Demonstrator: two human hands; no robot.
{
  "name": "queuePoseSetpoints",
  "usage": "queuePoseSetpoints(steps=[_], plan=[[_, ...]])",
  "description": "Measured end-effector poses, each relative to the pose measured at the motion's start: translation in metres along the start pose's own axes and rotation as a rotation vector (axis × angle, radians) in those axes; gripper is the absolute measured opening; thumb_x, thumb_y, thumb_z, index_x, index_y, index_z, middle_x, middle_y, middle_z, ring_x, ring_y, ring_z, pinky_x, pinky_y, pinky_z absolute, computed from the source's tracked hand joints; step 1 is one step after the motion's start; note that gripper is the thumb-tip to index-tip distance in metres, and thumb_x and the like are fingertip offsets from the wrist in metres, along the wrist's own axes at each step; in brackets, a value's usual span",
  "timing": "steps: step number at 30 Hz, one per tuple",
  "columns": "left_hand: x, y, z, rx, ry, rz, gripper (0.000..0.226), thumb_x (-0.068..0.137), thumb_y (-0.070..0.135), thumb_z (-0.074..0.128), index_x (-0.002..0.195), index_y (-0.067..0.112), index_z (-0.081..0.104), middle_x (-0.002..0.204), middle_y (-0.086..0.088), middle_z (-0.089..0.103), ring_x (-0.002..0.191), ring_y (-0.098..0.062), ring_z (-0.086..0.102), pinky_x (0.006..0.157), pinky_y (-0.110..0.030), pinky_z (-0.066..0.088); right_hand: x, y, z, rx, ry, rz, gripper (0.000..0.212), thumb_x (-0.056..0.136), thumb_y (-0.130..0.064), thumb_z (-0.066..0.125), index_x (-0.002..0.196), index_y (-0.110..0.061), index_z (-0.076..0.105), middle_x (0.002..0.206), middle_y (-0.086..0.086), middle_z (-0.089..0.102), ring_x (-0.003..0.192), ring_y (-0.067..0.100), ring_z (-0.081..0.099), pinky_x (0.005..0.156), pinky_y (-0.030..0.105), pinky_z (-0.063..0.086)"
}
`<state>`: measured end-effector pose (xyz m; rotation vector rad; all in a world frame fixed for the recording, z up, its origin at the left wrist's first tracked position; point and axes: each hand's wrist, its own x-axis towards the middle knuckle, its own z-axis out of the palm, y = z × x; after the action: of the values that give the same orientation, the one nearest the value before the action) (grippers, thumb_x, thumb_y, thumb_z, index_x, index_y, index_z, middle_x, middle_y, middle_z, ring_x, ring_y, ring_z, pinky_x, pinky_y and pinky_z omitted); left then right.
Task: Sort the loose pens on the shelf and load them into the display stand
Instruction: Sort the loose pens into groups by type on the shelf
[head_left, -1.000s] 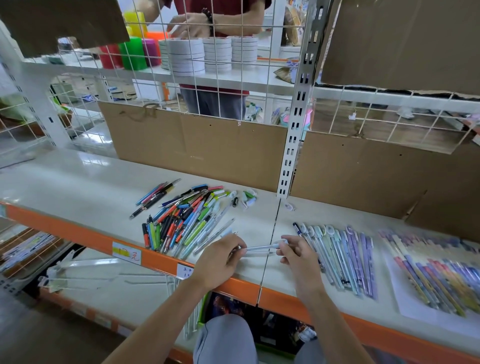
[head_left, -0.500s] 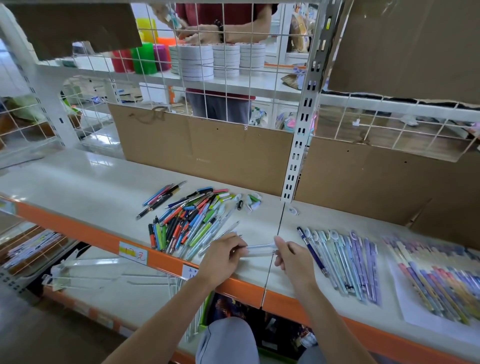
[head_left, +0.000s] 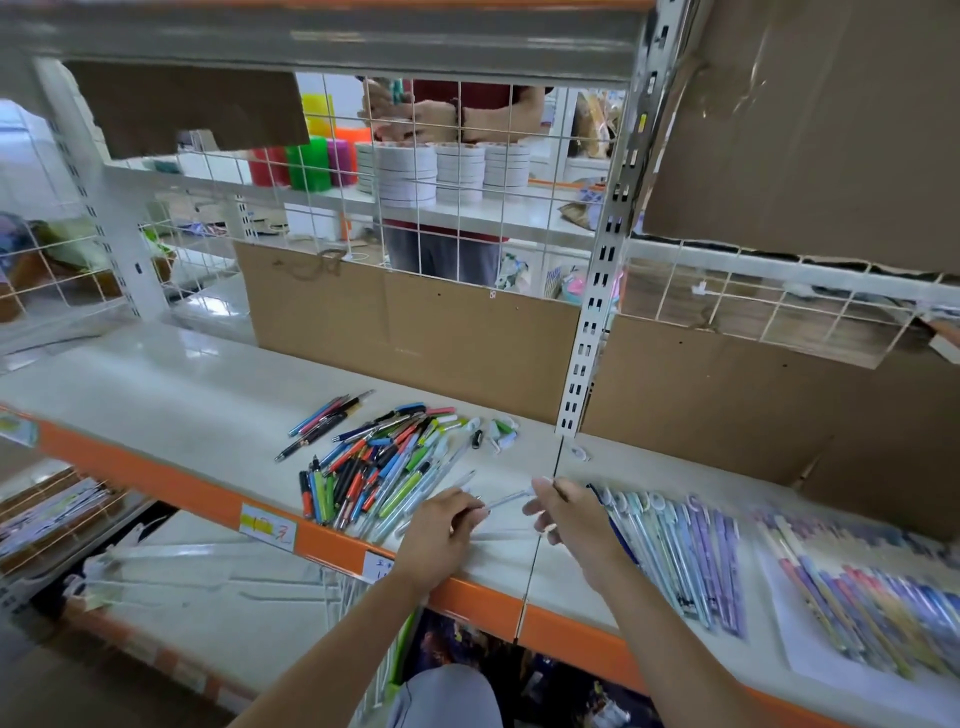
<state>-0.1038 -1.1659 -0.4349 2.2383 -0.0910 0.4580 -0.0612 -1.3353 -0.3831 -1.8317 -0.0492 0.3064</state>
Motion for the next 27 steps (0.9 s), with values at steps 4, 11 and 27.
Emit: queuePoseSetpoints(steps=[4,11,27], plan=[[0.000,0.003,0.003,-0.016,0.016,-0.055,0.011,0.088,0.014,0.064,0.088,0.006,0.071,0.082,-0.001,0.064,0.073,-0.007,0.055,0.065,-0.016,0.039,0.001,0.000,0.007,0.165,0.073,0.000,0.025,0.092,-0.021,0.056,0.071,-0.009,0.058,0.063,0.004,0.057,0.052,0.012,0.044,0.051,0.024,0.033],[-0.001,0.006,0.003,-0.028,0.020,-0.102,0.010,0.080,0.019,0.073,0.074,0.016,0.067,0.071,0.013,0.059,0.067,0.000,0.053,0.064,-0.010,0.037,0.005,0.001,0.023,0.200,0.095,0.125,0.025,0.091,-0.028,0.058,0.075,-0.010,0.051,0.063,0.003,0.048,0.051,0.012,0.040,0.046,0.022,0.033],[0.015,-0.025,-0.019,0.318,0.059,-0.210,0.012,0.093,0.015,0.049,0.102,0.013,0.057,0.103,-0.001,0.052,0.091,-0.016,0.051,0.081,-0.029,0.046,0.027,0.022,-0.046,-1.023,0.029,0.000,0.028,0.089,-0.003,0.041,0.117,-0.006,0.045,0.116,0.015,0.055,0.104,0.030,0.056,0.079,0.031,0.043]])
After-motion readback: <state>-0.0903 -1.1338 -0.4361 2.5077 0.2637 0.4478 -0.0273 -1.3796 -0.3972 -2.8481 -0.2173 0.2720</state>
